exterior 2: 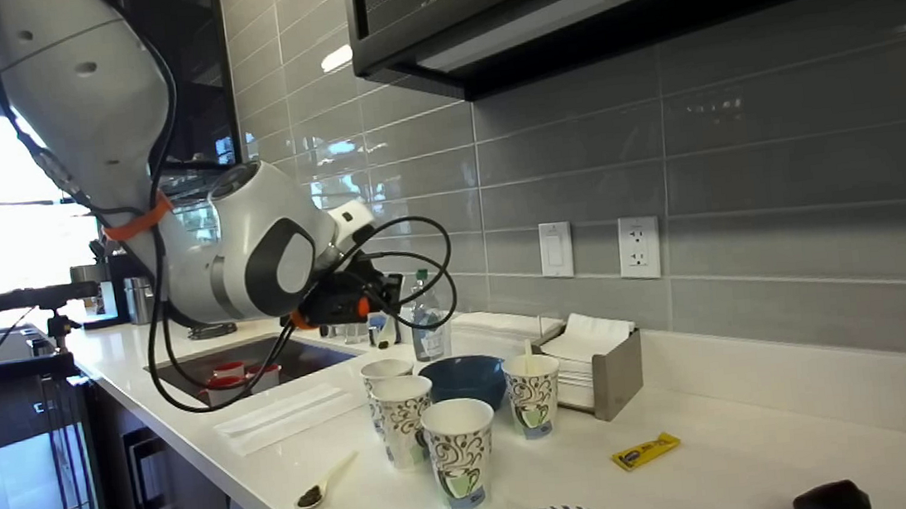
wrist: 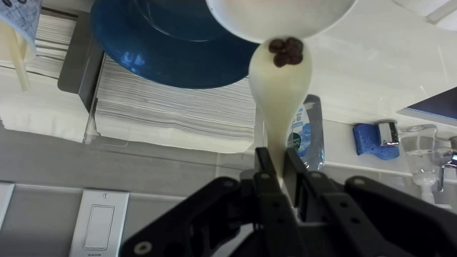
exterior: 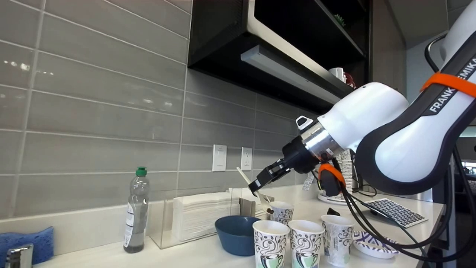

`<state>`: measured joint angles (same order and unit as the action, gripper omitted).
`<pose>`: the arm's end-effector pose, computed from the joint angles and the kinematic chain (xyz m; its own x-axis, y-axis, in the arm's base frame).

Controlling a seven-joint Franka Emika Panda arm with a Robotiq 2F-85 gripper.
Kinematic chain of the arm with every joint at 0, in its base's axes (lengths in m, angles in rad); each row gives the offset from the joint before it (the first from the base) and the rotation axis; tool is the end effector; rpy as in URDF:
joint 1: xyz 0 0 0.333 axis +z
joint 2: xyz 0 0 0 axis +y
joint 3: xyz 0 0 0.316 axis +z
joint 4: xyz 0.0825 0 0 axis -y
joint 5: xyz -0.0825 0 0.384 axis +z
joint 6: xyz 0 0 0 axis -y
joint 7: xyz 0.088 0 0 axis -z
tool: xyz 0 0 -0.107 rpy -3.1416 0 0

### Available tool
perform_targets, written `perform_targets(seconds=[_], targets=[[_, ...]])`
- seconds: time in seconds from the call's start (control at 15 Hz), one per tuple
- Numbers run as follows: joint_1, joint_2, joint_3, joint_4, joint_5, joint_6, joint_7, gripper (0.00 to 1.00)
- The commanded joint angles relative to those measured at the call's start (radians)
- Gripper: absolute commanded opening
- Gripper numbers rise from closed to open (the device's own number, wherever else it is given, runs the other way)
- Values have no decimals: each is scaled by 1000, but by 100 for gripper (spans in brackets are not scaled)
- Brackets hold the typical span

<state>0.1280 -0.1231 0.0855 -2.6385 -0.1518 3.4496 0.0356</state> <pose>0.4577 0.1176 0.3999 0.5519 0.2392 0.7989 0.3090 -0.9485 0.0705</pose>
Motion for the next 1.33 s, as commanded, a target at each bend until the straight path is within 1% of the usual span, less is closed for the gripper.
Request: perform_targets(seconds=[0.0,0.27,0.6,0.67,0.73,0.8,1.07,1.2,1.27], targets=[[4,-11,-10,-26,-3,58,18,3],[11,-6,-16,-28,-16,119,40,3],[5,-7,-21,-37,-20,159,51,3],[29,-1,-44,-39,-70,188,123,3],[-2,-11,-23,-45,-17,168,55,3],[8,-9,-34,-49,-46,184,89,3],[1,-13,-43,-62,-31,202,80,3],[17,-8,-63,-65,-71,244,134,3],[11,-10,-60,-69,-60,255,123,3]])
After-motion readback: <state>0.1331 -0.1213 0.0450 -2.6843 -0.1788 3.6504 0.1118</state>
